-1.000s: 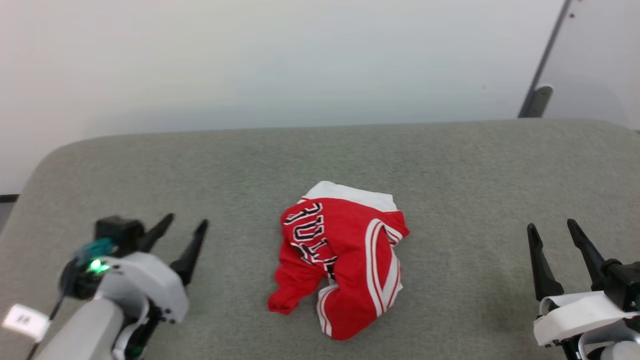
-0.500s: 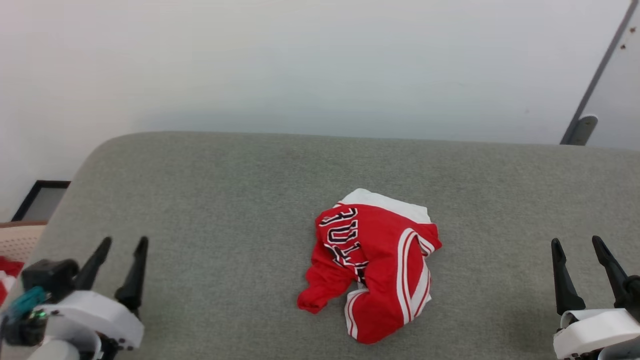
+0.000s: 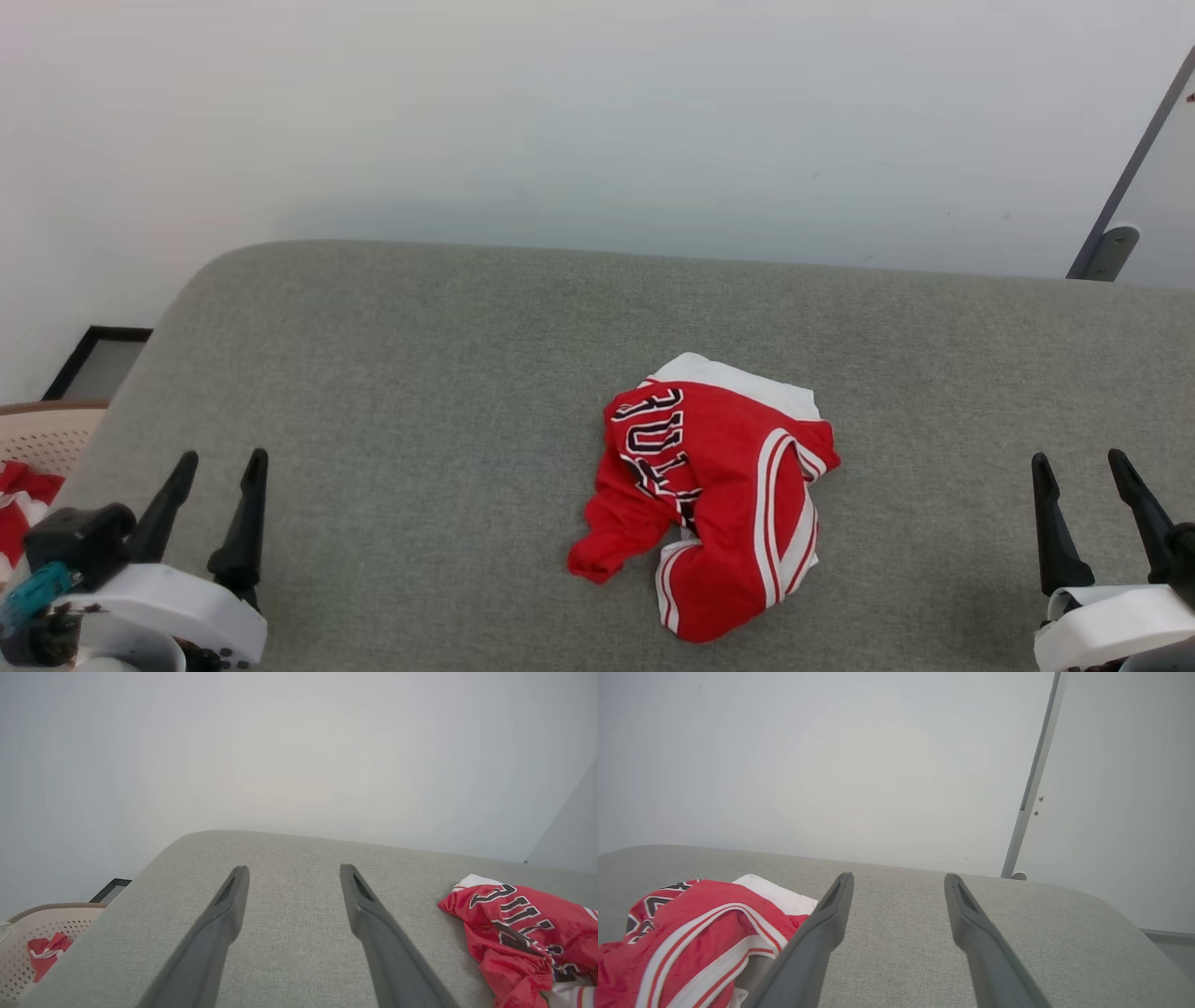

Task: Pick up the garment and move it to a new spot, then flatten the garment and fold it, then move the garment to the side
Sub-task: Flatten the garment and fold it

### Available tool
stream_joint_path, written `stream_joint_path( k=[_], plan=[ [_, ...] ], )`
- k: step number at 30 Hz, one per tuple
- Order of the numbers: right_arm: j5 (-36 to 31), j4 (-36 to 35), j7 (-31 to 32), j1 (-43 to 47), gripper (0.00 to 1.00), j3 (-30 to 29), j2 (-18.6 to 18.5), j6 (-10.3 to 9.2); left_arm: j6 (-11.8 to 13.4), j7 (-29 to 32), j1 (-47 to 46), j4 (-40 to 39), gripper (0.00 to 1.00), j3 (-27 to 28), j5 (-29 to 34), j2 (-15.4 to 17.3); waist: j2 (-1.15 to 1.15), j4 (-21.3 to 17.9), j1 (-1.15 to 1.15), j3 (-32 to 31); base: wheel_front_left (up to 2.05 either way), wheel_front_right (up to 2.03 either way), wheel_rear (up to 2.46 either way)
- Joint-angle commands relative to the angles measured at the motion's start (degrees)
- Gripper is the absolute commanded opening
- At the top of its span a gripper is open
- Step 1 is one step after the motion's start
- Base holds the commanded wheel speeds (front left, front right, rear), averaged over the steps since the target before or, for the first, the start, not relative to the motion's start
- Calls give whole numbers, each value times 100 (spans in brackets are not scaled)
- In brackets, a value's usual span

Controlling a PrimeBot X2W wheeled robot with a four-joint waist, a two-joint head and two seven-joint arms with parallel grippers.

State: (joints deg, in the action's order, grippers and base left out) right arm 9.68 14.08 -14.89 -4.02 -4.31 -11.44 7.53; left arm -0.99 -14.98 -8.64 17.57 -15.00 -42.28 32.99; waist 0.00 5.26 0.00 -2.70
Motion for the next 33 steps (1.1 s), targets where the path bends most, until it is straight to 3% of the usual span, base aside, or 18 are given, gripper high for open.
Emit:
stream_joint_path(
  k=[1,8,18,25,33],
  plan=[
    [20,-1,-29,46,100,9,-3,-8,34,-25,78,-26,100,30,39,-23,0,-2,0,5,0,0,0],
    [90,-49,-14,-76,100,131,-5,-8,49,-25,95,-153,100,72,129,-77,0,64,0,91,0,0,0],
    [384,37,343,-687,100,493,-261,-8,61,-19,-92,-420,100,-83,292,-284,0,503,0,404,0,0,0],
    [578,450,710,-1343,100,676,-613,-8,-32,-18,-389,-543,100,-250,419,-591,0,999,0,756,0,0,0],
    [927,1189,1304,-2150,100,1311,-1005,-8,-196,-18,-662,-428,100,-241,676,-955,0,1392,0,1123,0,0,0]
  ],
)
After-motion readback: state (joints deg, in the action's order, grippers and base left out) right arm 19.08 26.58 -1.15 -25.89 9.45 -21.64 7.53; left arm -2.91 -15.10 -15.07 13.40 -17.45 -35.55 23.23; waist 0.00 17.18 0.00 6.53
